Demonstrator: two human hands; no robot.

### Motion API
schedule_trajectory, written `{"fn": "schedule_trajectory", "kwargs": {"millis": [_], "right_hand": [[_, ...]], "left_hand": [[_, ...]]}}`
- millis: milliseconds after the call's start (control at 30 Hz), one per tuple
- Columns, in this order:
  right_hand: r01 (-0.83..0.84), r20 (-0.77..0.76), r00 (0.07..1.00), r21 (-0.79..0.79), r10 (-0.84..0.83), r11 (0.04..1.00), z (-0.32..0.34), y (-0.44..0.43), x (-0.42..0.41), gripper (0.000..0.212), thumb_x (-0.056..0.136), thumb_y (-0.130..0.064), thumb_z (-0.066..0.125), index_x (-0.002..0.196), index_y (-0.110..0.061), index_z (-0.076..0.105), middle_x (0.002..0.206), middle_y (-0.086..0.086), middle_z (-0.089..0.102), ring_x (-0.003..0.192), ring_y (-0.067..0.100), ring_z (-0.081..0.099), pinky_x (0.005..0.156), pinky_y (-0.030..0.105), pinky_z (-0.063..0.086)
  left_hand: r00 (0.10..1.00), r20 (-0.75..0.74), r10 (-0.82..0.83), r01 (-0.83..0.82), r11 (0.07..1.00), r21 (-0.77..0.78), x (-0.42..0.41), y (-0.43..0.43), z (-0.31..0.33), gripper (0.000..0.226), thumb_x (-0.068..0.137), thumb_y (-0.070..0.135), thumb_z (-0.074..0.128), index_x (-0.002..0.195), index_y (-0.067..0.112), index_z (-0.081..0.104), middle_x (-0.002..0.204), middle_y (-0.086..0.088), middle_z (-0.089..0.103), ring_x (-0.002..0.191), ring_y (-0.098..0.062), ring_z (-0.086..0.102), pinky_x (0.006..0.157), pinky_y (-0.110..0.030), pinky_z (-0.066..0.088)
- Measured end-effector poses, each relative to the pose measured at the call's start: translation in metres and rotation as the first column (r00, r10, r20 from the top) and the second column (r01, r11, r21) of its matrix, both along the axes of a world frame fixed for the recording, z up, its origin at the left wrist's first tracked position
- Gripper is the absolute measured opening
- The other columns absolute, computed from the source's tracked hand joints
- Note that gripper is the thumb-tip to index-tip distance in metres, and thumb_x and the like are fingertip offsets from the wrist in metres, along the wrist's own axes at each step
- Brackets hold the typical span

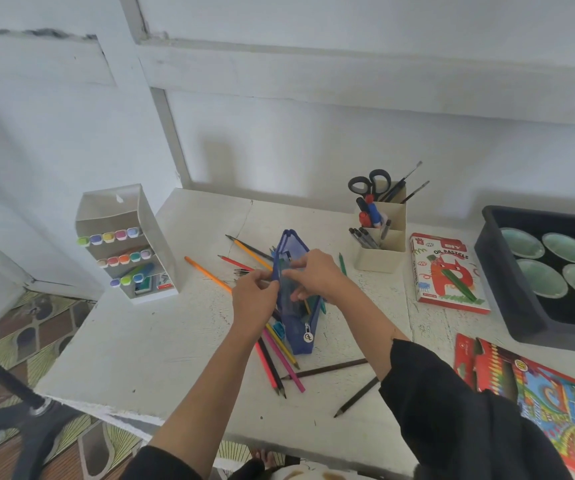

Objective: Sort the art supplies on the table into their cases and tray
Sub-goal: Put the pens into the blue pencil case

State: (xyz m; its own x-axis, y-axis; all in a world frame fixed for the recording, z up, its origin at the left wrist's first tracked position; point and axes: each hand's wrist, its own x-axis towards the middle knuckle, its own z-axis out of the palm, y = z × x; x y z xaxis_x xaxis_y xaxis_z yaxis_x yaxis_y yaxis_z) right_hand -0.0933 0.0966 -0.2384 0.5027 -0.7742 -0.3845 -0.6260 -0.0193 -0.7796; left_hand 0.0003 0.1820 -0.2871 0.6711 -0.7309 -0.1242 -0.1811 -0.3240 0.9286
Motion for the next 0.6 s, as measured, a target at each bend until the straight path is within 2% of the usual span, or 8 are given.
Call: {"fn": "schedule_trajectory", "kwargs": {"millis": [133, 233, 333, 467, 533, 600], "right_hand": [[0.228, 0.270, 0.943, -0.095, -0.195, 0.969, -0.002, -0.014, -0.015, 0.024, 0.095, -0.010, 0.053, 0.112, 0.002, 0.063, 0.078, 0.013, 0.068, 0.038, 0.011, 0.058, 0.039, 0.016, 0.043], [0.325, 0.324, 0.907, -0.126, -0.271, 0.937, -0.010, -0.024, -0.031, 0.020, 0.095, -0.006, 0.049, 0.103, 0.003, 0.065, 0.072, 0.012, 0.065, 0.034, 0.008, 0.053, 0.036, 0.015, 0.037], [0.394, 0.242, 0.908, -0.221, -0.341, 0.892, -0.030, -0.028, -0.044, 0.016, 0.093, -0.006, 0.050, 0.099, -0.001, 0.064, 0.070, 0.010, 0.062, 0.033, 0.004, 0.052, 0.035, 0.013, 0.037], [0.262, 0.027, 0.964, -0.284, -0.265, 0.922, -0.062, -0.023, -0.047, 0.012, 0.090, -0.012, 0.059, 0.095, -0.002, 0.064, 0.084, 0.016, 0.068, 0.035, 0.000, 0.054, 0.041, 0.011, 0.043], [0.179, -0.062, 0.977, -0.297, -0.206, 0.938, -0.074, -0.018, -0.044, 0.021, 0.085, -0.022, 0.067, 0.094, -0.003, 0.065, 0.083, 0.015, 0.069, 0.051, 0.009, 0.062, 0.056, 0.022, 0.053], [0.117, -0.138, 0.977, -0.294, -0.163, 0.949, -0.081, -0.015, -0.040, 0.029, 0.080, -0.028, 0.073, 0.096, -0.005, 0.066, 0.087, 0.013, 0.068, 0.070, 0.021, 0.064, 0.065, 0.028, 0.051]], "left_hand": [[0.999, -0.026, 0.022, -0.022, 1.000, -0.001, 0.002, -0.001, 0.000, 0.011, 0.085, 0.010, 0.059, 0.088, 0.016, 0.068, 0.074, -0.006, 0.068, 0.064, -0.016, 0.063, 0.059, -0.028, 0.052], [0.997, -0.037, 0.071, -0.071, 0.997, 0.005, 0.004, -0.002, -0.002, 0.011, 0.084, 0.010, 0.057, 0.086, 0.015, 0.067, 0.076, -0.005, 0.068, 0.069, -0.017, 0.064, 0.063, -0.031, 0.053], [0.993, -0.031, 0.111, -0.110, 0.994, 0.019, 0.003, -0.002, -0.002, 0.010, 0.086, 0.010, 0.055, 0.086, 0.012, 0.064, 0.075, -0.003, 0.064, 0.067, -0.016, 0.059, 0.061, -0.029, 0.049], [0.994, -0.019, 0.107, -0.106, 0.993, 0.051, 0.003, -0.004, -0.001, 0.008, 0.088, 0.011, 0.052, 0.088, 0.011, 0.060, 0.077, -0.002, 0.059, 0.065, -0.013, 0.052, 0.055, -0.025, 0.039], [0.995, -0.010, 0.099, -0.098, 0.993, 0.061, 0.003, -0.005, -0.001, 0.008, 0.088, 0.012, 0.053, 0.090, 0.011, 0.060, 0.079, -0.003, 0.059, 0.064, -0.012, 0.051, 0.054, -0.024, 0.037], [0.995, -0.003, 0.099, -0.099, 0.993, 0.065, 0.003, -0.006, -0.001, 0.007, 0.087, 0.013, 0.053, 0.090, 0.012, 0.060, 0.080, -0.003, 0.059, 0.064, -0.011, 0.052, 0.054, -0.025, 0.037]]}}
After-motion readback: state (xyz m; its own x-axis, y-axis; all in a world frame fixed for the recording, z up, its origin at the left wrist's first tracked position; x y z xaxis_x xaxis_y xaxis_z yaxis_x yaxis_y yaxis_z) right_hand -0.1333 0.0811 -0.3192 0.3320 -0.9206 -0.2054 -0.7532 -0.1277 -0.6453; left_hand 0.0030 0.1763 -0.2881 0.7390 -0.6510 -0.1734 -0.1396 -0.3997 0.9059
